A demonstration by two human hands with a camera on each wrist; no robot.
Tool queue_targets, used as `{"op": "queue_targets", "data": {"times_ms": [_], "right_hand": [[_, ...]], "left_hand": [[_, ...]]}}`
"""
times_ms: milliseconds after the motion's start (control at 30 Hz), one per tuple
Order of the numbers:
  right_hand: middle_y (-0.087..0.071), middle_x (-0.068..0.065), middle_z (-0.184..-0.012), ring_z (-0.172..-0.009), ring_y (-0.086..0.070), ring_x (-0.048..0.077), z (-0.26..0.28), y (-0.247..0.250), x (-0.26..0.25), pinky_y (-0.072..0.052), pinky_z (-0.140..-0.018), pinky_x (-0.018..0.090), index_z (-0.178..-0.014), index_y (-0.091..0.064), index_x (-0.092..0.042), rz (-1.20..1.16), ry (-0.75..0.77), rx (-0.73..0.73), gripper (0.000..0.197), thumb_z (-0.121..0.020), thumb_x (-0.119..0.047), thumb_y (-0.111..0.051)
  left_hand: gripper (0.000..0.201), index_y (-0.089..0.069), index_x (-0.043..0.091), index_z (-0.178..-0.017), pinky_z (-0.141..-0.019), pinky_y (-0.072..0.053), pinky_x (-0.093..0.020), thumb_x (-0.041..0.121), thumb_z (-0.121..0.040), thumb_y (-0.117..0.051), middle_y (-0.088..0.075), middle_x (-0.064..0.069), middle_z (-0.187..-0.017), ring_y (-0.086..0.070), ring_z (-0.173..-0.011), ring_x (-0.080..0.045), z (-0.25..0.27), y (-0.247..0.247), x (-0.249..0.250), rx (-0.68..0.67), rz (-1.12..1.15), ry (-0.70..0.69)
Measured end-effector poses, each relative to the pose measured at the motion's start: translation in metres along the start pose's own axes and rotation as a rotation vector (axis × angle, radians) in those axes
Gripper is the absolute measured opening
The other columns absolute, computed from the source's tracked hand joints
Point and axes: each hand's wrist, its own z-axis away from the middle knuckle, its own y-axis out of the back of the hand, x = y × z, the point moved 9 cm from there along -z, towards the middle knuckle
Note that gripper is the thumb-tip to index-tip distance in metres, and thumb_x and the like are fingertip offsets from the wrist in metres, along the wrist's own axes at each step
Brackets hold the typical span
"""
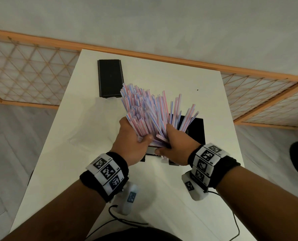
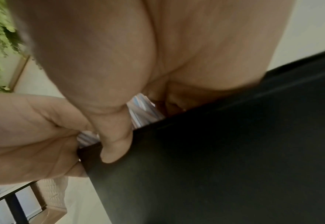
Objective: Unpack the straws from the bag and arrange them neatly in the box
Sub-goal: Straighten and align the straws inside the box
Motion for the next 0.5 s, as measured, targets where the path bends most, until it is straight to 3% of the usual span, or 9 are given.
{"op": "queue_targets", "data": {"times_ms": [67,167,233,333,433,500], "right_hand": [[-0.042,-0.009,-0.079,-0.065,-0.043,0.009,0.008,0.012,0.003,-0.026,-0.053,0.017,-0.091,-0.037,-0.026,0.013,0.022,0.064,0.044,-0.082,-0.041,-0.077],[-0.054,-0.007,-0.087,-0.077,-0.052,0.014,0.021,0.032,0.025,-0.039,-0.062,0.019,-0.099,-0.051,-0.021,-0.007,-0.079,0.173,0.051,-0.071,-0.047,-0.084],[-0.056,-0.008,-0.083,-0.07,-0.051,0.008,0.029,0.038,0.036,-0.036,-0.056,0.017,-0.088,-0.051,-0.021,0.061,-0.178,0.155,0.048,-0.07,-0.053,-0.083],[-0.051,-0.009,-0.067,-0.058,-0.045,0.003,0.03,0.033,0.041,-0.027,-0.045,0.016,-0.068,-0.045,-0.025,0.082,-0.233,0.063,0.045,-0.075,-0.054,-0.079],[-0.057,-0.004,-0.064,-0.056,-0.054,0.008,0.016,0.015,0.049,-0.035,-0.047,0.019,-0.069,-0.056,-0.02,-0.003,-0.268,-0.003,0.048,-0.066,-0.062,-0.079],[-0.062,-0.006,-0.079,-0.067,-0.059,0.007,0.009,0.006,0.05,-0.042,-0.053,0.019,-0.09,-0.06,-0.019,-0.103,-0.277,0.007,0.06,-0.056,-0.064,-0.081]], "left_hand": [[0.067,-0.029,0.016,-0.132,-0.095,-0.048,-0.029,0.02,-0.086,-0.079,-0.054,-0.004,-0.132,-0.059,-0.12,-0.018,0.001,0.001,0.0,-0.004,0.013,0.02],[0.075,-0.029,0.023,-0.127,-0.086,-0.05,-0.021,0.026,-0.078,-0.086,-0.057,0.003,-0.126,-0.062,-0.11,-0.008,0.002,-0.001,-0.003,-0.031,0.072,0.056],[0.077,-0.028,0.023,-0.126,-0.076,-0.047,-0.013,0.021,-0.076,-0.086,-0.056,0.005,-0.12,-0.061,-0.104,-0.005,0.004,-0.003,-0.002,-0.05,0.075,0.063],[0.079,-0.027,0.021,-0.125,-0.062,-0.051,-0.012,0.009,-0.074,-0.086,-0.056,0.003,-0.11,-0.065,-0.092,-0.007,0.006,-0.007,0.001,-0.084,0.104,0.06],[0.1,-0.024,0.025,-0.129,-0.073,-0.052,-0.008,0.021,-0.061,-0.098,-0.055,0.016,-0.116,-0.062,-0.096,0.008,0.007,-0.008,0.005,-0.081,0.106,0.029],[0.105,-0.024,0.029,-0.127,-0.08,-0.046,-0.006,0.035,-0.055,-0.1,-0.051,0.023,-0.119,-0.056,-0.103,0.009,0.008,-0.006,0.007,-0.051,0.081,0.029]]}}
